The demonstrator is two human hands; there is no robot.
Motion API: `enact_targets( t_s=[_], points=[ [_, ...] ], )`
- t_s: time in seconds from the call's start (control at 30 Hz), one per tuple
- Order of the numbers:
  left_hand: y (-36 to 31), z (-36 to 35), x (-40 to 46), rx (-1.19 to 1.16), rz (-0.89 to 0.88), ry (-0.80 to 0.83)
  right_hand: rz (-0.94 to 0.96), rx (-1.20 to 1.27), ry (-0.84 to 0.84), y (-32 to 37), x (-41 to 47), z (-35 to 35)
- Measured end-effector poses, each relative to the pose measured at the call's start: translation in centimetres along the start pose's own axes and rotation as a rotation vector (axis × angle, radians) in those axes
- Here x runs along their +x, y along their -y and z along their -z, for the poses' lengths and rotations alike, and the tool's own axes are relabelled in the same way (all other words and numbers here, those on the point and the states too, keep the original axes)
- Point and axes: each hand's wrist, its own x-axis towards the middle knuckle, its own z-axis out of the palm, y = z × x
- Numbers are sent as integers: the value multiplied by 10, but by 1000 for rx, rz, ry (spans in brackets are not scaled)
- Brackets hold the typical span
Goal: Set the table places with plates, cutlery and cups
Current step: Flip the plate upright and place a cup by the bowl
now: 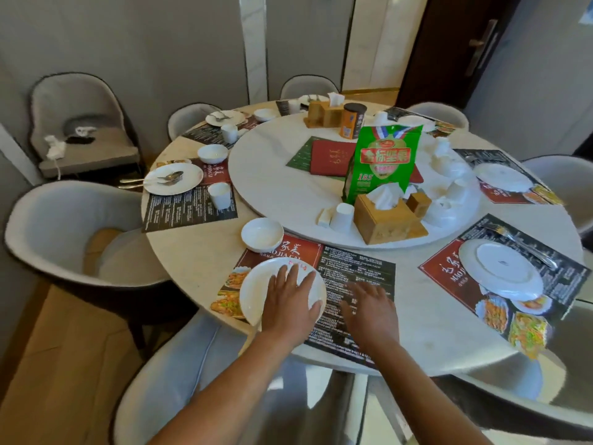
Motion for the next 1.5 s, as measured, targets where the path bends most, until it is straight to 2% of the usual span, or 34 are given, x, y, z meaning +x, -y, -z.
enact_targets(
  t_s=[0.2,0.43,0.5,0.77,0.93,1.13,1.5],
  points=[
    [-40,4,1,-42,99,-40,64,23,28,-23,18,21],
    [-43,15,29,-39,67,-78,26,85,25,-22,36,23],
    [-45,18,41,-27,32,-105,34,78,23,-22,41,22],
    [-46,15,103,-29,72,-172,118,69,67,-23,95,19],
    [-47,9,164,-21,149,-150,144,67,156,-23,146,9],
    [-40,-9,223,-21,195,-94,235,-55,223,-34,176,-16],
    [-34,-35,272,-19,261,-32,277,-40,130,-54,180,-47]
  ],
)
